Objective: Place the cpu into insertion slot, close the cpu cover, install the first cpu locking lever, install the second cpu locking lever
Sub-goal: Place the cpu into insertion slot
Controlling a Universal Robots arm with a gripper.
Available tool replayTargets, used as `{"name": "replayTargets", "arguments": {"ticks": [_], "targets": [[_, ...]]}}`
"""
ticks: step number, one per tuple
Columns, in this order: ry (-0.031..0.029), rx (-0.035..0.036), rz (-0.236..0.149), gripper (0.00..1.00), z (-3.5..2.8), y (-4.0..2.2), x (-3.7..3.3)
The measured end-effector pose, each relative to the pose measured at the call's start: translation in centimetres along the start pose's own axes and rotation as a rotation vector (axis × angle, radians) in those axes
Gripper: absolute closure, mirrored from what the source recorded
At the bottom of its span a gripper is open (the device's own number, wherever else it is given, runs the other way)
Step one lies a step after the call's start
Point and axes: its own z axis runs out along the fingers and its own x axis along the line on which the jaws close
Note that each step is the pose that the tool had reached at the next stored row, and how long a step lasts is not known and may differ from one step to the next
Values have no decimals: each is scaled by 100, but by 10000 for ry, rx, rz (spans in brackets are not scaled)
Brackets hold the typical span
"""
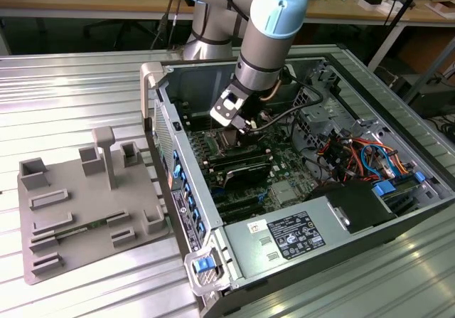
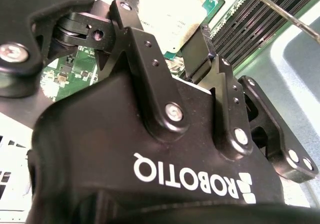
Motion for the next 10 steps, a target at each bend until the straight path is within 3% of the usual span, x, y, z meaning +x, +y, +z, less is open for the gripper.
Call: {"name": "replayTargets", "arguments": {"ticks": [8,10], "targets": [[2,-4,0,44,3,1,2],[-8,-2,0,39,1,0,0]]}}
